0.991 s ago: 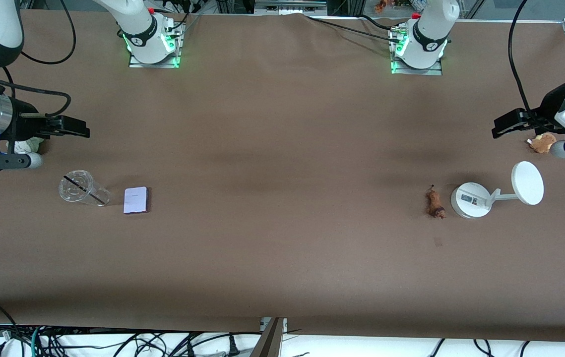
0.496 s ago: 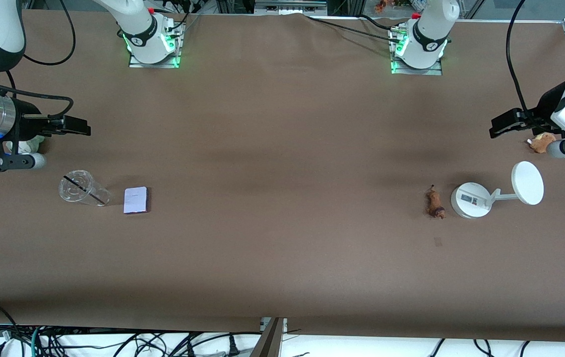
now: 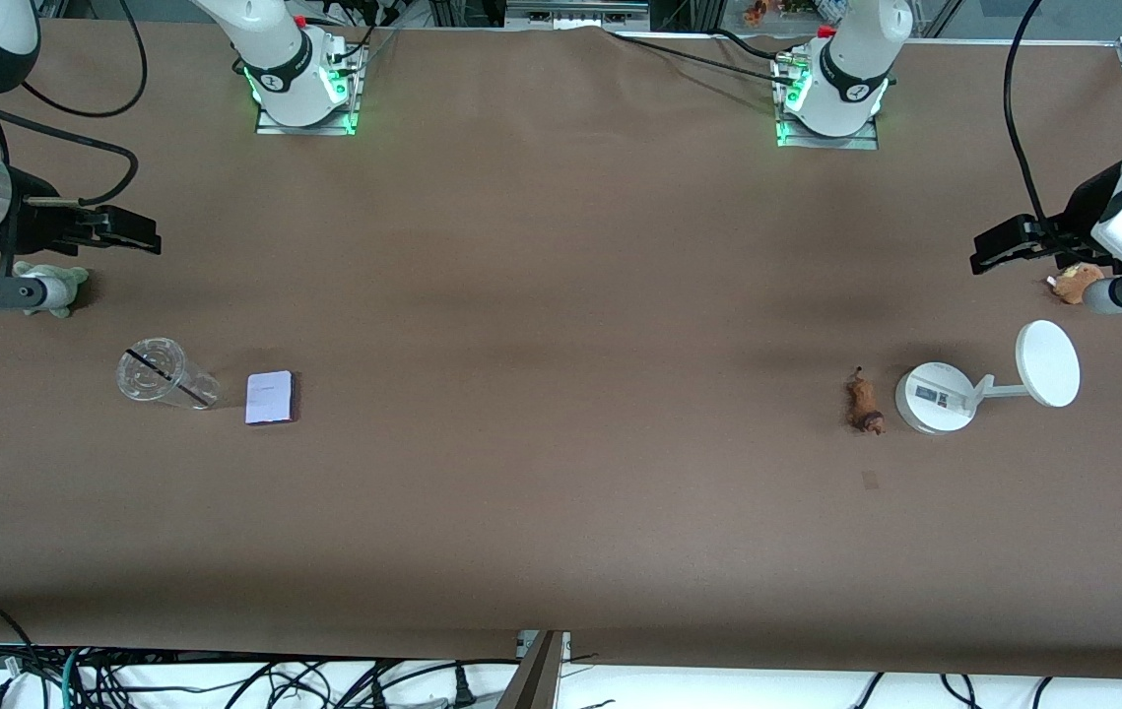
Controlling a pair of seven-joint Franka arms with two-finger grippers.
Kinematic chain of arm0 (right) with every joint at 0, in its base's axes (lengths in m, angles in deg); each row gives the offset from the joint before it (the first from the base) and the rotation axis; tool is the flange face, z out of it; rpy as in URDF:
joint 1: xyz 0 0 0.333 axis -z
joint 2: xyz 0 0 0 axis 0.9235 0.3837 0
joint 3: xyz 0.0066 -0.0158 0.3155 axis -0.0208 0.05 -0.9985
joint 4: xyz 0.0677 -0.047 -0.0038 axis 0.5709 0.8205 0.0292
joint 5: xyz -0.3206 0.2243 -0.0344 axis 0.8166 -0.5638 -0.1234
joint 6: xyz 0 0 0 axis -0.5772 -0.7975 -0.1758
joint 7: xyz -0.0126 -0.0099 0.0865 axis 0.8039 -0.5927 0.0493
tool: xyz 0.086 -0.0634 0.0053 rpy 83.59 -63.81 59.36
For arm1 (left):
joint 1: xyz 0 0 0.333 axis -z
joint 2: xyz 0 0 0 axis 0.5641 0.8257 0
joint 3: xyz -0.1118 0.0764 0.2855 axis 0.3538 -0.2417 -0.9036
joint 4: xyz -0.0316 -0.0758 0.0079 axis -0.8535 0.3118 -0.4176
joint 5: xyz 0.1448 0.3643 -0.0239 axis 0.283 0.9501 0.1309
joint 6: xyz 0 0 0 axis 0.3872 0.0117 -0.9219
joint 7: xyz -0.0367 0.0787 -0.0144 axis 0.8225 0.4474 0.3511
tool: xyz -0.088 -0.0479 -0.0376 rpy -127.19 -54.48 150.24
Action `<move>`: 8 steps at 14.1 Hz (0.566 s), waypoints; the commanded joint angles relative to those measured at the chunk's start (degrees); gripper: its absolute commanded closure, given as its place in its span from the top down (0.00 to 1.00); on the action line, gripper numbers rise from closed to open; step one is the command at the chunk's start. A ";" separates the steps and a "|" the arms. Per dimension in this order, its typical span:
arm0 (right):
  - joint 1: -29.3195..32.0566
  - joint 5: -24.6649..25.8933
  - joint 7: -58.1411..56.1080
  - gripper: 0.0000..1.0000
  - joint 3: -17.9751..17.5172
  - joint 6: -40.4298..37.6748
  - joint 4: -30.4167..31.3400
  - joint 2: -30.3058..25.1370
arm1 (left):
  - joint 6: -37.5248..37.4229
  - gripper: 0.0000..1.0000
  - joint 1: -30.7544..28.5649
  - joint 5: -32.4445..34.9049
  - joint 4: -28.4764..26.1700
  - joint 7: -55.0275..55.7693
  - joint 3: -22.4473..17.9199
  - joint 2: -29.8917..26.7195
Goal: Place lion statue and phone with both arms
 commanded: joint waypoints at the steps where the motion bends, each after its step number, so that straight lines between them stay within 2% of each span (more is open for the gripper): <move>1: 2.77 0.69 -0.26 0.99 -1.61 5.31 10.79 -7.44 | -0.44 1.00 0.12 -1.27 1.80 0.09 -0.09 0.97; 8: 2.33 0.77 -0.26 0.99 -1.52 4.69 9.31 -5.34 | -0.35 1.00 0.12 -1.18 1.80 0.09 -0.09 0.97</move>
